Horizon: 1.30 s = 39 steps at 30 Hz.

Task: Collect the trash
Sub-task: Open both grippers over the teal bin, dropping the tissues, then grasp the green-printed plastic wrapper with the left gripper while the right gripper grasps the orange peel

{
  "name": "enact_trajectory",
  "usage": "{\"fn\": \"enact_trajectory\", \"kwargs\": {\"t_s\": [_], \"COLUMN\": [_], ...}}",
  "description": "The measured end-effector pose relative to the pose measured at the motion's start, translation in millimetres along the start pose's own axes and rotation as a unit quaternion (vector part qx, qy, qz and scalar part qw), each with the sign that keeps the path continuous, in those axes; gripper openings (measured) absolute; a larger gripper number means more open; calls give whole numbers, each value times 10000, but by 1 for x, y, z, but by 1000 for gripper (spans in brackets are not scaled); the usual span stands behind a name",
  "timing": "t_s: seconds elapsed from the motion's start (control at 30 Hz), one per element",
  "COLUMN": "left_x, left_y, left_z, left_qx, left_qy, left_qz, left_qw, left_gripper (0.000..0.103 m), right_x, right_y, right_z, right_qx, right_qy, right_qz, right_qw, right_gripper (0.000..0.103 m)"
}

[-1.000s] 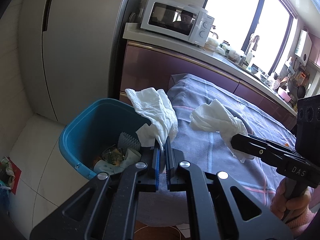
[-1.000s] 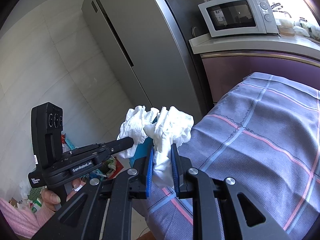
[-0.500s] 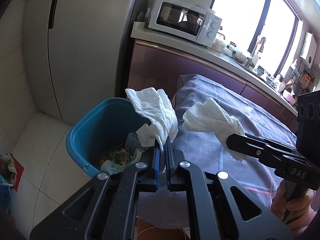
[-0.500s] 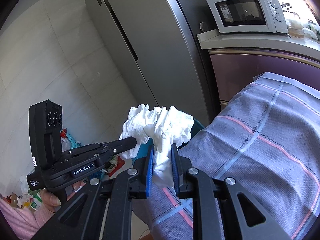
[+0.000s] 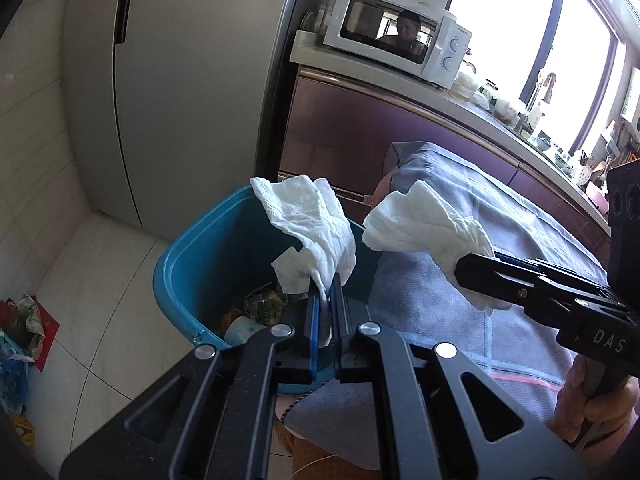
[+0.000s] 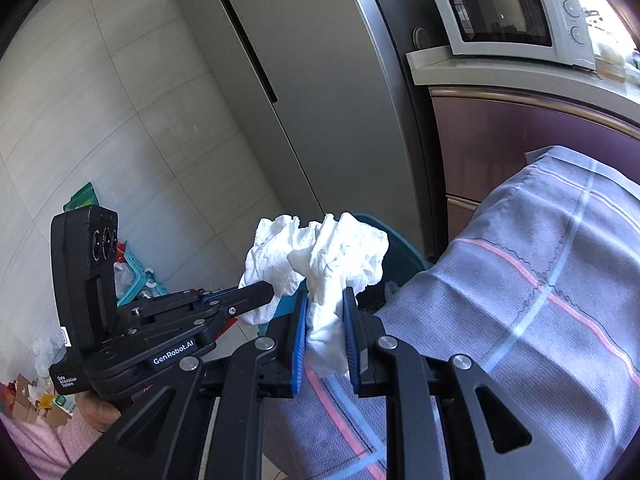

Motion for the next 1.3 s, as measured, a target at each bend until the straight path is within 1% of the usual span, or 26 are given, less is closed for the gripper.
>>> {"fn": "enact_trajectory", "kwargs": {"t_s": [0.1,0.37,0.6,0.7,0.77,0.83,0.87,1.03,1.1,1.23,1.3], "left_x": [-6,-17,-24,-27,-29,-31,-31,-30,-27,-13,-4], "left_y": [8,35,58,65,68,70,71,67,61,42,32], "left_z": [0,-2,-2,-4,-5,-6,-6,-6,-6,-2,0], "left_qx": [-75,-279,-471,-495,-496,-500,-500,-431,-353,-106,24], "left_qy": [-27,-125,-232,-294,-339,-375,-383,-401,-363,-198,-113], "left_qz": [15,264,228,205,206,210,212,181,148,-24,-181], "left_qw": [10000,9992,9984,9981,9980,9978,9978,9981,9986,9997,9998], "left_gripper": [6,6,7,13,20,21,22,23,26,31,34], "right_x": [-2,-2,2,4,6,9,11,15,16,17,20], "right_y": [13,45,66,72,73,73,74,65,57,25,3], "right_z": [4,12,14,15,15,17,17,15,15,10,6], "right_qx": [-123,-422,-599,-631,-635,-604,-594,-530,-465,-198,-39], "right_qy": [-31,-22,107,191,279,354,379,468,476,367,303], "right_qz": [-35,-163,-194,-189,-154,-146,-134,-88,-44,-22,-117], "right_qw": [9999,9990,9980,9976,9975,9974,9974,9975,9978,9991,9995], "right_gripper": [17,18,22,24,27,32,33,33,33,33,33]}}
Point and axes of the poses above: each gripper's, at about its wrist camera, not at the fingertips, and y roughly the way its jaws point, x to its right, z to its top, the point moved 2 cm from there along y, roughly the way its jaws point, and after that the axes turned 4 degrees about z, right-handed, at the moved point
